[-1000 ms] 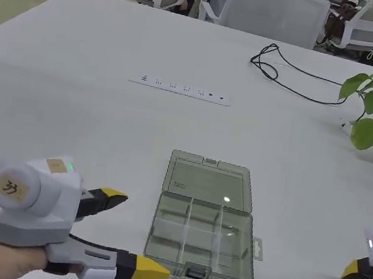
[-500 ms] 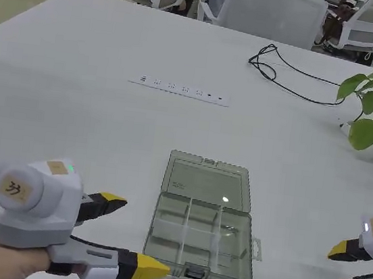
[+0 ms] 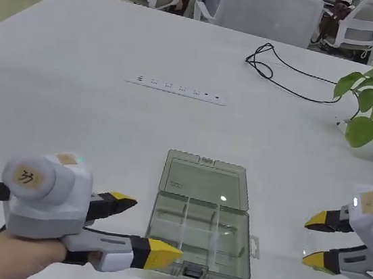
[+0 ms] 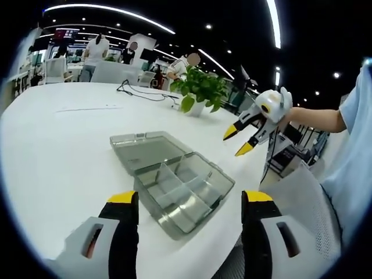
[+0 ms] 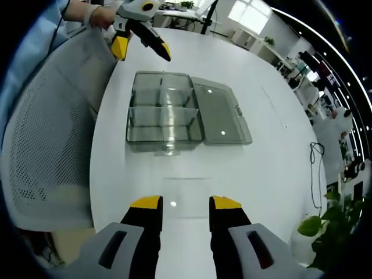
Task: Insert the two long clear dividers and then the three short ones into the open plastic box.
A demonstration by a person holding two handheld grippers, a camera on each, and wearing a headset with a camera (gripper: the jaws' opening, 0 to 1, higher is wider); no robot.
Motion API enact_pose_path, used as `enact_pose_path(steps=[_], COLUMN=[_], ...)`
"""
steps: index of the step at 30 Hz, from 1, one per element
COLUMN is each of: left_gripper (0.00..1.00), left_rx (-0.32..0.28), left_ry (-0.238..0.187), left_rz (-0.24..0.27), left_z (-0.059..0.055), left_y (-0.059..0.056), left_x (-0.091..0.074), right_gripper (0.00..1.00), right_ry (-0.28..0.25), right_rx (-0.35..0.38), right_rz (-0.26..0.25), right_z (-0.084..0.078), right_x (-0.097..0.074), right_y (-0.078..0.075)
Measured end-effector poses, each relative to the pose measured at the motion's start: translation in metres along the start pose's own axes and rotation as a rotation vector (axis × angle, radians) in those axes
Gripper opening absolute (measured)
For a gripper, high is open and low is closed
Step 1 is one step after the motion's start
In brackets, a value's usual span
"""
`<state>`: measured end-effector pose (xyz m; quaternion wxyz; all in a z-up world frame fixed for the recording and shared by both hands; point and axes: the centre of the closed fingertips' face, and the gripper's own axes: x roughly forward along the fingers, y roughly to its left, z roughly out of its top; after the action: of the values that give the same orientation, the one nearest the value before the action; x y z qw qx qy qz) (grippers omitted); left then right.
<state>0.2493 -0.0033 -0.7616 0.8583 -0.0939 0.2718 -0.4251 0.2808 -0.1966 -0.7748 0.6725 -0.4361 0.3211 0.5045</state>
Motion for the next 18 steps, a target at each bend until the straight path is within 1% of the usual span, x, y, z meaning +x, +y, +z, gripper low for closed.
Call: enact_pose_path(steps=[2,4,5,7,9,10,11,13,14,15,16,17,18], left_gripper=[0.67,0.65,0.64,0.63,0.61,0.58,0.57,0.55,0.54,0.52,0.51,0.5,0.49], left_rx=[-0.015,-0.019,-0.025,-0.031,-0.03,-0.028,-0.04,-0.053,-0.059,-0.078,-0.112,-0.141,-0.159], left_ry=[-0.002,-0.009,-0.007,-0.006,0.002,0.008,0.025,0.029,0.023,0.013,0.005,-0.014,-0.027], left_rz=[-0.028,-0.032,-0.041,-0.047,-0.058,-0.059,-0.067,-0.069,-0.07,-0.076,-0.077,-0.088,-0.098], left_z=[0.002,0.004,0.005,0.006,0.007,0.007,0.006,0.007,0.01,0.013,0.016,0.021,0.025], left_y=[-0.009,-0.013,-0.016,-0.017,-0.021,-0.021,-0.022,-0.023,-0.023,-0.024,-0.025,-0.027,-0.028], left_x=[0.005,0.009,0.012,0.015,0.02,0.021,0.024,0.026,0.027,0.028,0.029,0.031,0.031], right_gripper=[0.33,0.33,0.33,0.33,0.33,0.33,0.33,0.33,0.33,0.33,0.33,0.33,0.33], right_ry=[-0.023,-0.046,-0.061,-0.076,-0.087,-0.092,-0.107,-0.117,-0.124,-0.129,-0.132,-0.138,-0.14], right_rx=[-0.019,-0.035,-0.043,-0.065,-0.095,-0.096,-0.111,-0.119,-0.13,-0.142,-0.15,-0.162,-0.165], right_rz=[-0.012,-0.017,-0.025,-0.025,-0.034,-0.038,-0.047,-0.048,-0.049,-0.052,-0.057,-0.057,-0.057], right_z=[0.013,0.025,0.033,0.046,0.057,0.061,0.069,0.077,0.082,0.087,0.09,0.095,0.098], right_x=[-0.001,-0.002,-0.003,-0.004,-0.005,-0.006,-0.006,-0.006,-0.006,-0.006,-0.006,-0.005,-0.004], right_y=[-0.002,-0.002,-0.003,-0.002,-0.002,-0.002,-0.003,-0.002,-0.001,0.0,0.0,0.002,0.002])
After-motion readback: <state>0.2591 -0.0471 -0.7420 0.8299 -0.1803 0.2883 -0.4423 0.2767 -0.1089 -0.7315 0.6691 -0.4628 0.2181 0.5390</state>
